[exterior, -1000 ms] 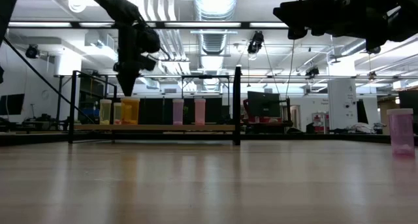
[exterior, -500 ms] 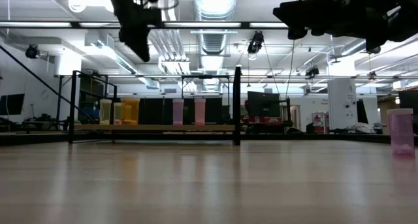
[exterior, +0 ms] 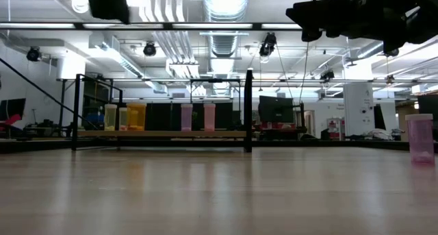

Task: Pick and place medicine bottles onto shelf by color
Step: Put the left orange pill bottle on the shelf to align with the orange pill bottle

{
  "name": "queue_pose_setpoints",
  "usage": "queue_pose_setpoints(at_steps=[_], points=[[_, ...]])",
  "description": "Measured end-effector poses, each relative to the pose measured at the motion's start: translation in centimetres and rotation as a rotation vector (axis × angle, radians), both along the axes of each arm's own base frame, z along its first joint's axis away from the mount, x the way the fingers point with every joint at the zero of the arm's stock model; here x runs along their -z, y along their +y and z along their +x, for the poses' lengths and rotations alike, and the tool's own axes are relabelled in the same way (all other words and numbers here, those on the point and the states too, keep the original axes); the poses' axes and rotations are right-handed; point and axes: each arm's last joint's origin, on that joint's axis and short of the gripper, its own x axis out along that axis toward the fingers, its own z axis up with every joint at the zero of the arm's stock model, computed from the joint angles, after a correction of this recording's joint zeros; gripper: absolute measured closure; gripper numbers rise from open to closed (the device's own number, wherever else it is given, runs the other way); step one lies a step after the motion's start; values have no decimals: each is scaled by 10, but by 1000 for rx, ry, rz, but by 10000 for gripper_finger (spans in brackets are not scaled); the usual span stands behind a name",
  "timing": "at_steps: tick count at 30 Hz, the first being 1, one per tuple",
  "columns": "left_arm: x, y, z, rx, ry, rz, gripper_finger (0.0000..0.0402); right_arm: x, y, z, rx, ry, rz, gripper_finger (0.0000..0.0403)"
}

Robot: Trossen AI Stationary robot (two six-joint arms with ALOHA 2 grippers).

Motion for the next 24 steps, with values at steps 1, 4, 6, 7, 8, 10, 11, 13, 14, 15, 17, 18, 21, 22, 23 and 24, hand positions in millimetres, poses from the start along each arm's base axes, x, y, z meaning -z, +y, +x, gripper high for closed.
queue_pose_setpoints(at_steps=[1, 4, 6, 7, 8, 10, 11, 13, 14, 15, 17, 18, 21, 22, 23, 24], points=[[2, -8, -3, 1, 36, -17, 347, 0, 0, 0, 0, 0, 0, 282], [13, -27, -9, -46, 140, -60, 347, 0, 0, 0, 0, 2, 0, 282], [26, -37, -14, -99, 208, -86, 347, 1, 0, 0, 0, 6, 1, 282], [34, -41, -17, -121, 238, -107, 347, 1, 0, 0, 0, 9, 2, 282], [43, -45, -21, -144, 279, -137, 347, 1, 0, 0, 0, 10, 3, 282], [64, -51, -29, -185, 390, -196, 347, 1, 0, 0, 0, 10, 9, 282], [75, -53, -34, -201, 443, -222, 347, 1, 0, 0, 0, 11, 9, 282], [93, -55, -43, -248, 529, -243, 347, 1, 0, 0, -1, 11, 9, 282], [102, -54, -47, -278, 567, -248, 347, 1, 0, 0, -1, 12, 9, 282], [109, -52, -52, -303, 599, -254, 344, 1, 0, 0, -1, 11, 9, 282], [119, -49, -59, -345, 633, -247, 333, 1, 0, 0, -1, 15, 10, 282], [121, -47, -61, -352, 638, -246, 326, 1, 0, 0, -1, 17, 10, 282], [125, -44, -68, -372, 644, -246, 295, 2, 0, 0, -1, 23, 11, 282], [126, -43, -70, -394, 649, -246, 283, 2, 0, 0, -1, 25, 12, 282], [127, -42, -74, -418, 657, -245, 270, 3, 0, 0, -1, 28, 12, 282], [128, -40, -77, -441, 669, -238, 256, 3, 0, 0, -1, 30, 13, 282]])
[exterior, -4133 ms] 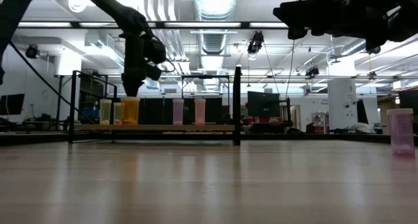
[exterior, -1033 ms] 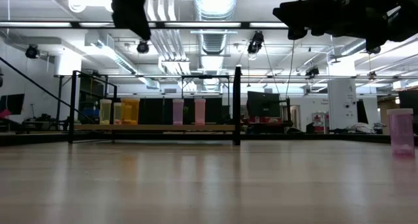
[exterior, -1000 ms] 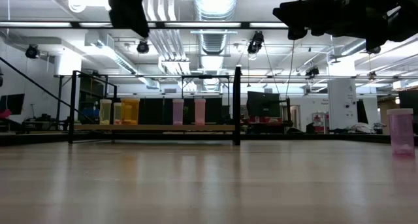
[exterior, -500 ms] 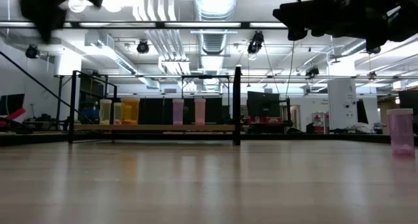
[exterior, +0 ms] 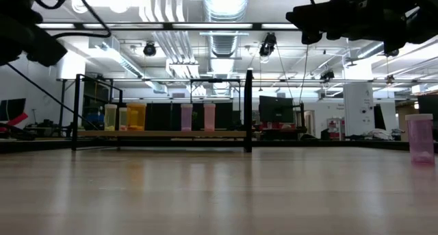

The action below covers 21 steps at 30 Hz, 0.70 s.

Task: Pick and place medicine bottles onto shelf by color
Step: Put the left orange pill bottle on the shelf to align with the orange pill bottle

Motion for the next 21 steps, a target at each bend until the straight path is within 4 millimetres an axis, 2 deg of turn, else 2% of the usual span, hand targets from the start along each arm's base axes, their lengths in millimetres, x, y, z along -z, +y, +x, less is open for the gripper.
queue_pose_setpoints(at_steps=[6, 10, 14, 21], points=[[2, 7, -11, -55, -1, 88, 164, 0, 0, 0, 0, 1, 0, 282], [2, 8, -12, -59, -2, 95, 122, 0, 0, 0, 0, 1, 0, 282], [10, 9, -14, -70, 30, 119, 103, 0, 0, 0, 0, 5, 1, 282], [17, 8, -12, -64, 66, 147, 102, 1, 0, 0, 0, 9, 1, 282]])
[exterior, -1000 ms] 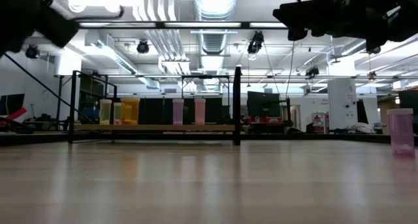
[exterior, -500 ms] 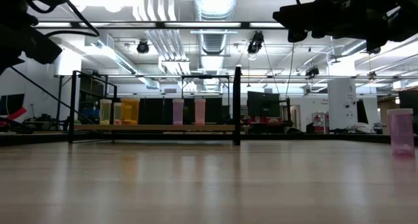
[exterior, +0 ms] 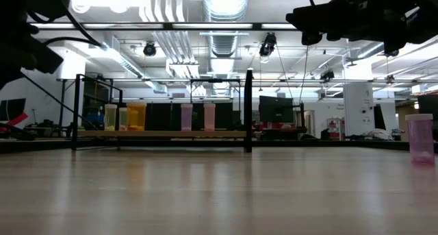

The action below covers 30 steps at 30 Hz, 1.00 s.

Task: Pick and place medicine bottles onto shelf by color
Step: Put the left orange pill bottle on the shelf to align with the orange pill bottle

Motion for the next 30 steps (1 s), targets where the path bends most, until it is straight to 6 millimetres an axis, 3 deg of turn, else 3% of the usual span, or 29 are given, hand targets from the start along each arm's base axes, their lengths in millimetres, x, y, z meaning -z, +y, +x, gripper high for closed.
queue_pose_setpoints(at_steps=[11, 19, 24, 30], points=[[18, -6, 15, -3, 75, 36, 102, 0, 0, 0, 0, 0, 0, 282], [21, -14, 34, 35, -14, -7, 107, 0, 0, 0, -1, 0, 4, 282], [24, -14, 34, 57, 1, -6, 136, 0, 0, 0, -1, 1, 7, 282], [22, -14, 34, 68, -5, -13, 205, 0, 0, 0, -1, 1, 7, 282]])
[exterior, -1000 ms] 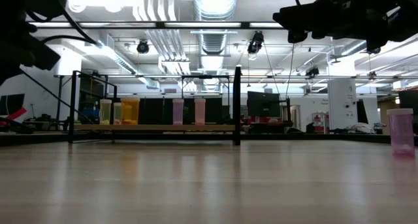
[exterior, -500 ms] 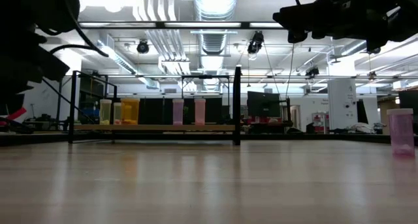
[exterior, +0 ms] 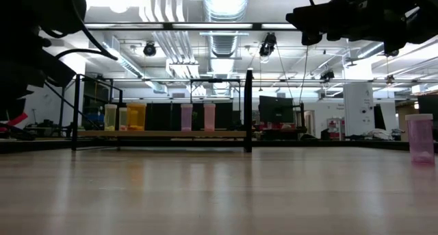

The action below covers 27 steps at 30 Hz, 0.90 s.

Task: Pick and place medicine bottles onto shelf by color
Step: Put the left orange pill bottle on the shelf to align with the orange pill bottle

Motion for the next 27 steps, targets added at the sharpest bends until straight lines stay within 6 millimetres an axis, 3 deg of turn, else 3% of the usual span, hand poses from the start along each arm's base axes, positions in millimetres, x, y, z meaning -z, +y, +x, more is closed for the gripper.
queue_pose_setpoints(at_steps=[2, 7, 15, 21, 27], points=[[-1, 0, 1, 8, -4, -4, 225, 0, 0, 0, 0, 0, 0, 282], [-11, -3, 8, 18, -44, -23, 227, 0, 0, 0, 0, 0, 1, 282], [-67, -6, 47, 140, -300, -72, 217, 0, 0, 0, 0, 0, 0, 282], [-108, 11, 88, 312, -438, -27, 221, 0, 0, 0, 0, 0, 0, 282], [-133, 44, 119, 544, -323, 55, 221, 0, 0, 0, -1, 0, 1, 282]])
